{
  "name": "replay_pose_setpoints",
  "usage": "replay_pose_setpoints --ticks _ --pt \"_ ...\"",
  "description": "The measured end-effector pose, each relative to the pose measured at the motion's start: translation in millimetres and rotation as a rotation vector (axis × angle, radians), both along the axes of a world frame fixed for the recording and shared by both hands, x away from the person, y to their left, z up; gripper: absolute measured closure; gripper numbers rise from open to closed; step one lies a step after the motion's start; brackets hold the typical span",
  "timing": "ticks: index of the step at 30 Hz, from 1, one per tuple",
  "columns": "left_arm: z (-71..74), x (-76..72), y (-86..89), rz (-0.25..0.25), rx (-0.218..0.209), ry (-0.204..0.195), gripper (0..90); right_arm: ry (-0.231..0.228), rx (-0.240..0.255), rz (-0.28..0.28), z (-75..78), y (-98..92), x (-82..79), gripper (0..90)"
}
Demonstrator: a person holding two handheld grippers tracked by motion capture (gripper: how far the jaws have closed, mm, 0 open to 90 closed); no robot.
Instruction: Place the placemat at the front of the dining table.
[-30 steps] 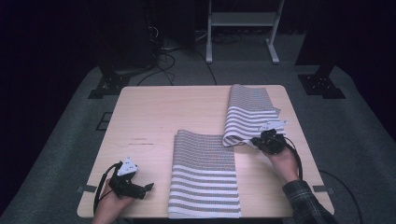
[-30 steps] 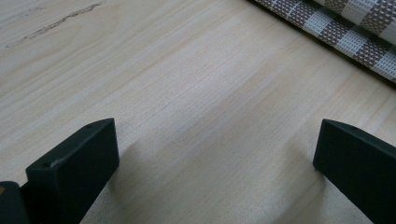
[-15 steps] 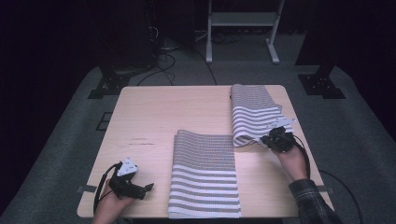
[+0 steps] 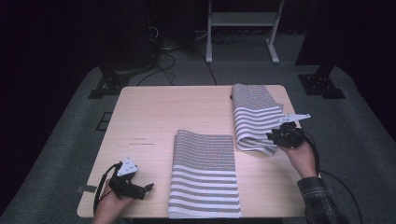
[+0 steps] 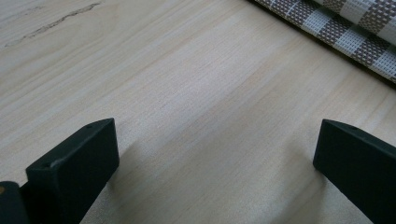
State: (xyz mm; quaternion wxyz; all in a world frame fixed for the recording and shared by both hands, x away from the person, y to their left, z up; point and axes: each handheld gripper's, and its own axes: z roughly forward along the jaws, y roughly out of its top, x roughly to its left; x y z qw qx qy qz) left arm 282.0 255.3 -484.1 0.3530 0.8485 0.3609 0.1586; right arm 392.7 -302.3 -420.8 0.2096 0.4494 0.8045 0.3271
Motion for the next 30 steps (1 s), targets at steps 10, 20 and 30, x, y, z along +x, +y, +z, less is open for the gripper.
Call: replay_pose_setpoints --ticks 10,20,30 --pt "-0.1 0.3 -0.2 0.002 -0.003 0.000 0.0 0.032 -0.029 -0.184 -11.8 -37.5 31.6 56.3" --pt "-0.2 0.3 -0.3 0.002 -0.003 0.000 0.0 0.051 -0.027 -0.279 -23.1 -67.5 47.4 52.1" --pt "-0.1 0.3 -0.2 0.002 -0.002 0.001 0.0 0.079 -0.013 -0.310 -41.3 -83.3 53.1 51.1"
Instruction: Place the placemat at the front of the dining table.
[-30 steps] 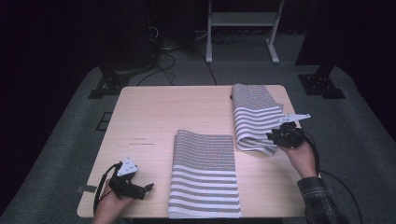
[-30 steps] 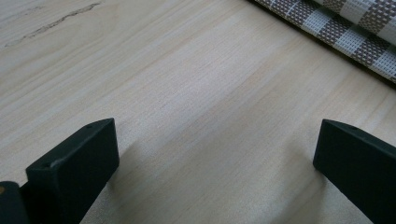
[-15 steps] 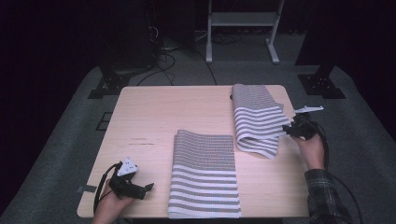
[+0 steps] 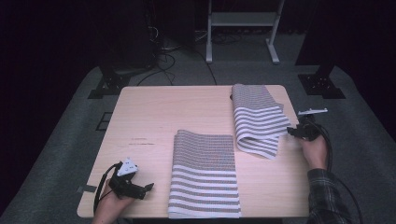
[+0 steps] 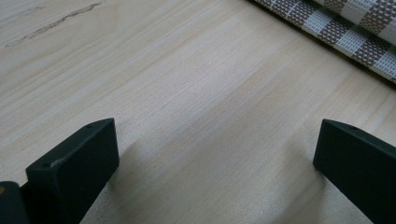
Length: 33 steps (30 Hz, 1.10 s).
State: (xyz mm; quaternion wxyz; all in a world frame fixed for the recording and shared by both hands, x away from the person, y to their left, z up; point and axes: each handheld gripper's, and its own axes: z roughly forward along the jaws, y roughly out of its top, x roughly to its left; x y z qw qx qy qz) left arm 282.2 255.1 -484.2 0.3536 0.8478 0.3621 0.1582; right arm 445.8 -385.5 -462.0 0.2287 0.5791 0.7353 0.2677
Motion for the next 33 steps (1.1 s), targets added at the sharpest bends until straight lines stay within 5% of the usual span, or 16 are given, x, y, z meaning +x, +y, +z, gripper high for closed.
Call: replay_pose_setpoints --ticks 7,11,12,14,16,18,23,28,33 --pt "-0.1 0.0 0.0 0.000 -0.001 -0.001 0.0 0.012 0.007 0.003 -6.2 -2.2 0.7 56.4" --pt "-0.1 0.0 0.0 0.000 -0.001 -0.001 0.0 0.009 0.030 0.030 -7.0 -1.4 -1.5 72.1" --pt "0.0 0.0 0.0 0.000 0.000 0.000 0.0 0.009 0.018 0.055 -6.5 3.1 -2.2 82.3" --pt "-0.1 0.0 0.0 0.000 0.000 -0.001 0.0 0.009 -0.013 0.074 -6.1 8.8 -2.8 87.9" --pt "-0.1 0.0 0.0 0.000 -0.001 -0.001 0.0 0.009 -0.035 0.074 -5.6 12.0 -2.7 86.0" --pt "0.0 0.0 0.0 0.000 0.000 0.000 0.0 0.001 -0.066 0.044 -4.9 10.2 -2.3 65.0" --pt "0.0 0.3 0.0 0.001 0.000 -0.001 0.0 0.002 0.008 0.014 -5.7 -3.2 0.2 53.8" --pt "0.0 0.3 -0.1 0.001 0.000 -0.001 0.0 0.005 0.061 0.015 -8.7 -4.8 2.8 57.6" --pt "0.0 0.3 -0.1 0.001 0.000 -0.001 0.0 -0.005 0.061 0.013 -9.3 -2.4 0.3 65.4"
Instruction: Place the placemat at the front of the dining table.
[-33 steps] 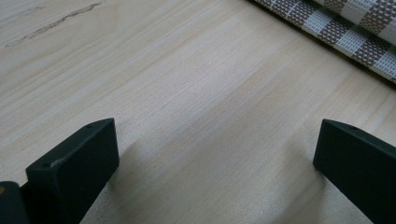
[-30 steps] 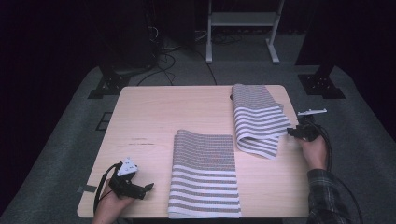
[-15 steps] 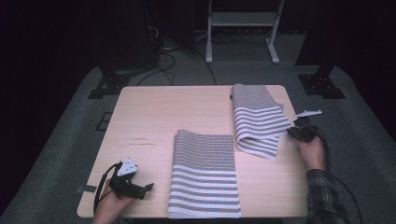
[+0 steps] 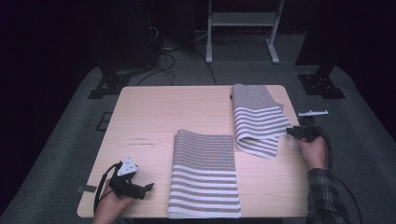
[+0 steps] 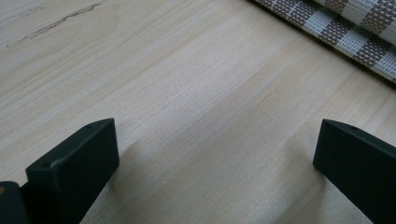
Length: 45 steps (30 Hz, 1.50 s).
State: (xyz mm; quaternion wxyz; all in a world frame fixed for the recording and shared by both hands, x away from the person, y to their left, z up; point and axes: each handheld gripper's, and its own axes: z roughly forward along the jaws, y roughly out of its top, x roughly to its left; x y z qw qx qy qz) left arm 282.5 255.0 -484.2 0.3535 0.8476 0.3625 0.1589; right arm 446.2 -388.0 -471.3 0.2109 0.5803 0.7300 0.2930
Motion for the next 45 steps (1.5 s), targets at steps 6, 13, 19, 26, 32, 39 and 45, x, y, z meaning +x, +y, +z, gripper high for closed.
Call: replay_pose_setpoints --ticks 6,13,19,26,32,39,45 --pt "0.0 -0.1 -0.1 0.002 0.000 0.000 0.0 0.004 0.010 0.014 0.5 5.0 -1.5 80.6" --pt "0.0 -0.1 -0.1 0.001 0.000 0.000 0.0 0.003 0.002 0.026 4.9 9.4 -1.8 87.8" --pt "0.0 -0.1 0.0 0.001 0.000 0.000 0.0 -0.049 0.049 0.034 23.4 5.7 -8.4 88.0" --pt "0.0 -0.1 -0.1 0.002 -0.001 0.000 0.0 -0.090 0.066 0.063 40.5 13.5 -13.7 88.2" --pt "0.0 -0.1 -0.1 0.002 -0.001 0.000 0.0 -0.146 0.080 0.103 62.2 29.6 -16.4 88.5" --pt "0.0 -0.1 -0.1 0.002 -0.001 0.000 0.0 -0.191 0.086 0.147 80.8 49.3 -16.2 88.6" --pt "0.0 -0.1 -0.1 0.002 -0.001 0.000 0.0 -0.209 0.088 0.187 91.9 69.3 -11.3 88.6"
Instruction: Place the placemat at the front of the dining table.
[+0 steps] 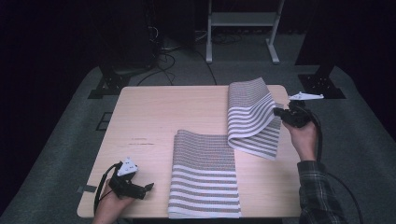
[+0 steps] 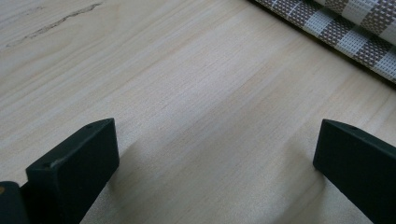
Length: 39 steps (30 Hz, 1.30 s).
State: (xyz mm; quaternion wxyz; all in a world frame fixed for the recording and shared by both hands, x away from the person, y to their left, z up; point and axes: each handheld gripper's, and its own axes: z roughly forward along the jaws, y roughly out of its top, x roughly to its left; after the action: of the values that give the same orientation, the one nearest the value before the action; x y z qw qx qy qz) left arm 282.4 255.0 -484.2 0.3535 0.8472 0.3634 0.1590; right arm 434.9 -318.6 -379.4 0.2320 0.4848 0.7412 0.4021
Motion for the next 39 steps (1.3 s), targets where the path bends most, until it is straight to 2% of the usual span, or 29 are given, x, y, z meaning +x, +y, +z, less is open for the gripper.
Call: replay_pose_setpoints --ticks 8,18,39 --pt "0.0 0.3 -0.4 0.005 0.001 -0.001 0.0 -0.009 -0.002 0.037 7.0 21.4 5.6 88.6" --pt "-0.1 0.4 -0.5 0.005 0.000 -0.001 0.0 -0.013 0.000 0.106 11.8 60.4 15.4 88.6" --pt "-0.2 0.3 -0.3 0.005 -0.002 -0.002 0.0 0.004 0.011 0.212 4.3 115.5 30.5 88.7"
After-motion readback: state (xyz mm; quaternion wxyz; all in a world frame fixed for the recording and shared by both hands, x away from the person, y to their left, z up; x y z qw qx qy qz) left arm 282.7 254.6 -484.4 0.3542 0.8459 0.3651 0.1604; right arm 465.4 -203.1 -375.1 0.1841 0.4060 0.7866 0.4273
